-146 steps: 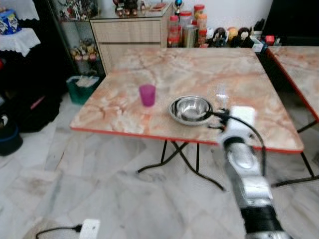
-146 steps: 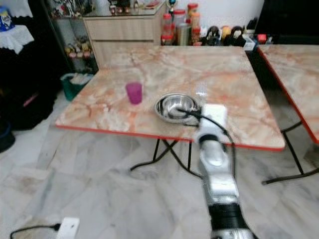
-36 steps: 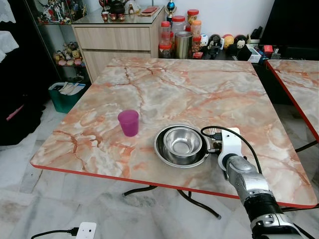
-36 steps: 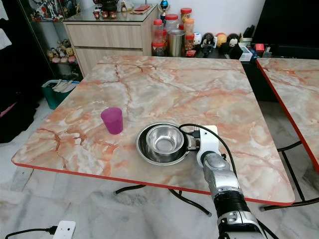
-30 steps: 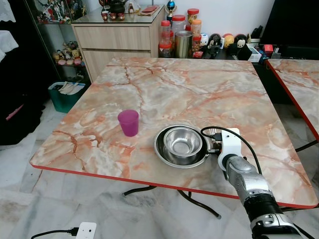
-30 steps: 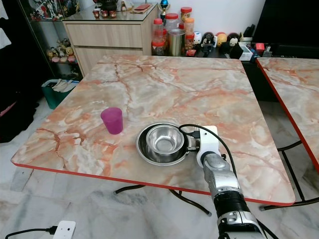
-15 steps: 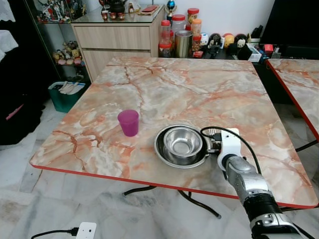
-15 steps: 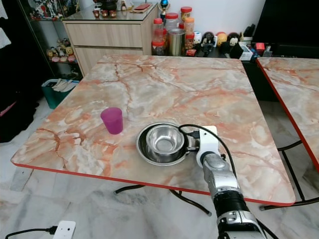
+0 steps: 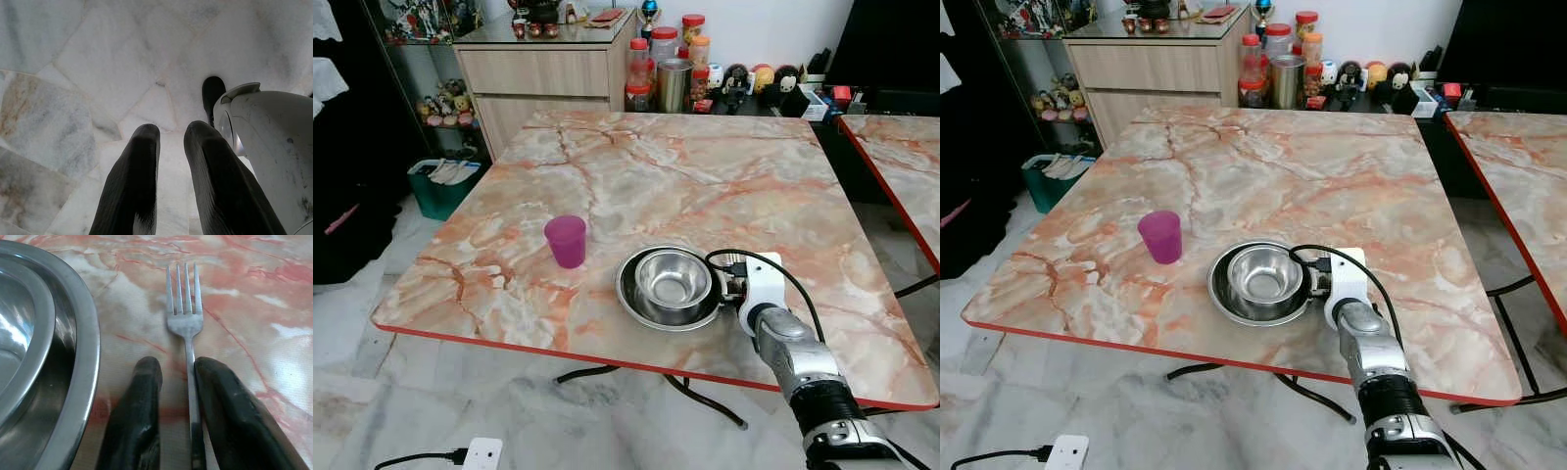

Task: Setting the table

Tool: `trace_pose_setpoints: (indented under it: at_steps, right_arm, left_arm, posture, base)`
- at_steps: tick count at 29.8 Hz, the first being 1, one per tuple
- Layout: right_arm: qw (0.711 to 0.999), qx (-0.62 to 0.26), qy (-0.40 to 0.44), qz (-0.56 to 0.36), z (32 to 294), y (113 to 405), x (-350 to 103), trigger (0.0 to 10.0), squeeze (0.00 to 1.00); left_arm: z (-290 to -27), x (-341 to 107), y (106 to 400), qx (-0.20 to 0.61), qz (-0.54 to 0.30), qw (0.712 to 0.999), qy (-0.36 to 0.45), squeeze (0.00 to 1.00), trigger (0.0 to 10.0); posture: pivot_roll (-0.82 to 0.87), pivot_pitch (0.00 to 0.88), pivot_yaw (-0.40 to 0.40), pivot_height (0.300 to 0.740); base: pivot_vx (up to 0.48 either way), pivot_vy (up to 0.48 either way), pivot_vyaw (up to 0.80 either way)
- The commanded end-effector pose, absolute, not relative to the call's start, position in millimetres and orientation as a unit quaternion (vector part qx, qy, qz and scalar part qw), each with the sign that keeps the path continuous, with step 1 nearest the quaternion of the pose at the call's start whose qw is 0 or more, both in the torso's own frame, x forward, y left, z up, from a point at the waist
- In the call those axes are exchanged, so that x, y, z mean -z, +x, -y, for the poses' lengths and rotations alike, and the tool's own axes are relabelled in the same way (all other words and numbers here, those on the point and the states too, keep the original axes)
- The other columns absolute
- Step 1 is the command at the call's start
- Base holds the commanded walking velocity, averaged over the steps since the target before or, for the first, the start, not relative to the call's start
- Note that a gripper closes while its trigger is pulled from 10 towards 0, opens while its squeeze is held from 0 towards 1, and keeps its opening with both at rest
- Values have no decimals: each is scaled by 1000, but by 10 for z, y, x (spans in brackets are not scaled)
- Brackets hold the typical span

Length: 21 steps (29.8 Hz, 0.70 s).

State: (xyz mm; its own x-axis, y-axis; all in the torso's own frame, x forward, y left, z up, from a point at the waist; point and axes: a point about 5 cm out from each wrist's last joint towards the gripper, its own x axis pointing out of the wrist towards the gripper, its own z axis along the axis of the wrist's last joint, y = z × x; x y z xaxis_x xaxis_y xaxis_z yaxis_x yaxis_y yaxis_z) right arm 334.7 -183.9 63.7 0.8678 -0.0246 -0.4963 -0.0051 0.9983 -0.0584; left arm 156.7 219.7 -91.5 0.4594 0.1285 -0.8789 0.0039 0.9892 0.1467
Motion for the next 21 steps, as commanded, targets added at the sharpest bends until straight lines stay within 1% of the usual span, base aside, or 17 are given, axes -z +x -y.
trace_pose_setpoints:
  at_steps: [1,10,13,15,21]
  right_arm:
    - [967,-1,-34,-251,1794,3381,-672,10000,0]
    - [970,5,-32,-241,1804,3393,-706,10000,0]
    - [977,23,-33,-212,1837,3425,-796,10000,0]
    - [988,47,-40,-144,1887,3485,-1001,10000,0]
    - [995,53,-41,-75,1881,3539,-1243,10000,0]
  left_arm:
    - [-2212,900,1596,-33,-517,852,74,0,10000]
    - [-2210,901,1596,-32,-517,852,73,0,10000]
    - [-2211,900,1596,-32,-516,853,72,0,10000]
    - [-2210,900,1596,-31,-516,853,70,0,10000]
    - [-2206,897,1603,-30,-513,856,63,0,10000]
  posture:
    - [60,0,21,728]
    - [60,0,21,728]
    - [62,0,20,728]
    - [61,0,21,728]
    - [59,0,22,728]
  base:
    - [0,0,0]
    - [0,0,0]
    - [0,0,0]
    - [0,0,0]
    - [0,0,0]
